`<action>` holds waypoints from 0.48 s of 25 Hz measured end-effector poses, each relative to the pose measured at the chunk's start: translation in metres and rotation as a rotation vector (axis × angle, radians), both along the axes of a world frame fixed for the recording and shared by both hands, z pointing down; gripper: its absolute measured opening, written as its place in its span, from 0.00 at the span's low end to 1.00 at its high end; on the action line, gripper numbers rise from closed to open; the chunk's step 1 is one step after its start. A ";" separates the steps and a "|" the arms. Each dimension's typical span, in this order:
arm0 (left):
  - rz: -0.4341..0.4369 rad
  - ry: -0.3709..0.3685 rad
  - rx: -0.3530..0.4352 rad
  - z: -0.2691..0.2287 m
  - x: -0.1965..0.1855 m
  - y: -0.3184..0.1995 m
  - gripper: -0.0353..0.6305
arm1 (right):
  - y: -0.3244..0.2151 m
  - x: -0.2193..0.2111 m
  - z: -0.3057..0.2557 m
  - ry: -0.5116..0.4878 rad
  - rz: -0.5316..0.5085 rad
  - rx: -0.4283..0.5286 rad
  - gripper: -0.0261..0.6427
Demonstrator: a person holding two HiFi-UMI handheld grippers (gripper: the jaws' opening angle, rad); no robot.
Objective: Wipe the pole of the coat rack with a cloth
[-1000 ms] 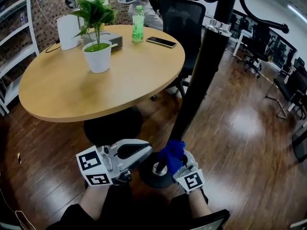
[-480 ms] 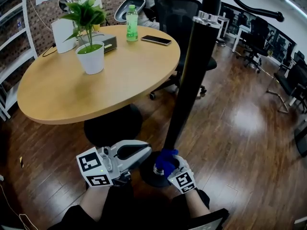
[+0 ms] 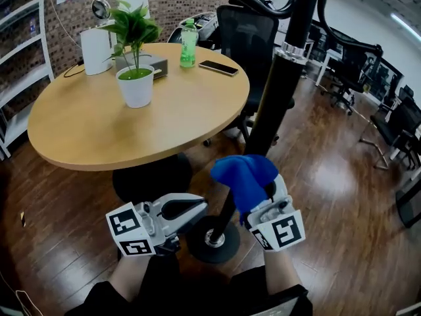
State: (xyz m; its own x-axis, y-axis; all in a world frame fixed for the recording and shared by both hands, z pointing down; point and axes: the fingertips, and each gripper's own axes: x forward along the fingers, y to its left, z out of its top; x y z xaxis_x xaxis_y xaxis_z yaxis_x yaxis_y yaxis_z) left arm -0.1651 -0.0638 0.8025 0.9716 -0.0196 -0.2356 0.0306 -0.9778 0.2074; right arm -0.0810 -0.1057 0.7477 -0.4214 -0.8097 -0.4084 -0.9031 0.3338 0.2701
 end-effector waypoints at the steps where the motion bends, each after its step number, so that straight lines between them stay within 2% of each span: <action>1: -0.004 0.008 0.004 -0.004 -0.002 0.000 0.05 | 0.002 0.003 -0.028 -0.029 -0.013 0.033 0.07; 4: -0.013 0.028 0.015 -0.015 -0.009 0.000 0.05 | 0.008 0.014 -0.097 -0.113 -0.054 0.105 0.07; 6: -0.016 0.043 0.027 -0.025 -0.013 0.001 0.05 | 0.011 0.022 -0.128 -0.126 -0.042 0.136 0.07; 9: -0.025 0.065 0.044 -0.038 -0.019 0.000 0.05 | 0.013 0.028 -0.159 -0.128 -0.010 0.165 0.07; 12: -0.038 0.073 0.050 -0.041 -0.024 -0.002 0.05 | 0.016 0.033 -0.167 -0.190 -0.015 0.211 0.07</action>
